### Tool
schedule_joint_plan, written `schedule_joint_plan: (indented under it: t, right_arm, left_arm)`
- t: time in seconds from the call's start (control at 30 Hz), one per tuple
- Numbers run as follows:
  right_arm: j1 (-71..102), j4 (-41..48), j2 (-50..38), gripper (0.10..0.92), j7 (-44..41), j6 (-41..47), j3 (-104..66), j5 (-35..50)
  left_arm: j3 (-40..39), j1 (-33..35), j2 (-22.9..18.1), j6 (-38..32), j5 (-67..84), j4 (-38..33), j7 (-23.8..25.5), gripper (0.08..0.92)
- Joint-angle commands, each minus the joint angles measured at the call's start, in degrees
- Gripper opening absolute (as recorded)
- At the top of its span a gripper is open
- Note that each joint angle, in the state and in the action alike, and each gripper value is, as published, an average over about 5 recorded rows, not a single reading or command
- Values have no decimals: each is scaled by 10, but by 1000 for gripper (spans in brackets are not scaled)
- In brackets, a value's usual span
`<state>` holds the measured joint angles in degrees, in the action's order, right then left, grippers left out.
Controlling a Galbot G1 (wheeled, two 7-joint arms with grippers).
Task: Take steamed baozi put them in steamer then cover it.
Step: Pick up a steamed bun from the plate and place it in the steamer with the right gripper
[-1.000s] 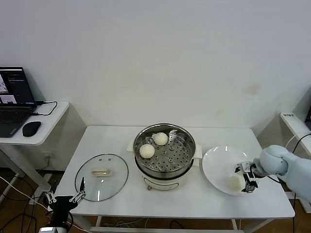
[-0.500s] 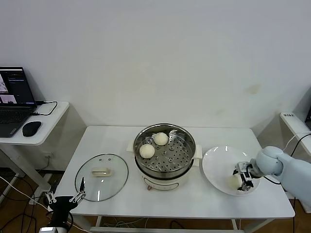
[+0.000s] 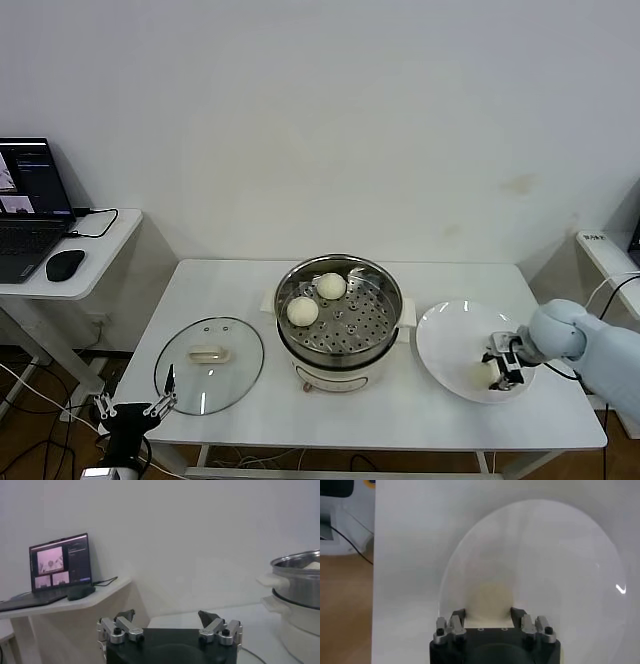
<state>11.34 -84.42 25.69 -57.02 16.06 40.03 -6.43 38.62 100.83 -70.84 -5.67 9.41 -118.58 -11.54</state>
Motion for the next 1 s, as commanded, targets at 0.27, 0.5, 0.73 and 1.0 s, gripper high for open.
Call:
schedule_joint_plan:
  t: [0.27, 0.5, 0.73, 1.0]
  right_arm:
    - [-291, -11, 2, 576, -14, 12, 109, 122]
    - [-421, -22, 79, 577, 16, 25, 205, 166]
    - [-463, -52, 174, 577, 51, 20, 257, 201]
    - [-463, -43, 266, 580, 72, -57, 303, 228]
  left_arm:
    - [-4, -2, 6, 0, 0, -6, 1, 823]
    - [-6, -2, 7, 0, 0, -11, 1, 823]
    - [-3, 1, 2, 0, 0, -16, 1, 823]
    - [8, 3, -4, -1, 1, -18, 0, 823]
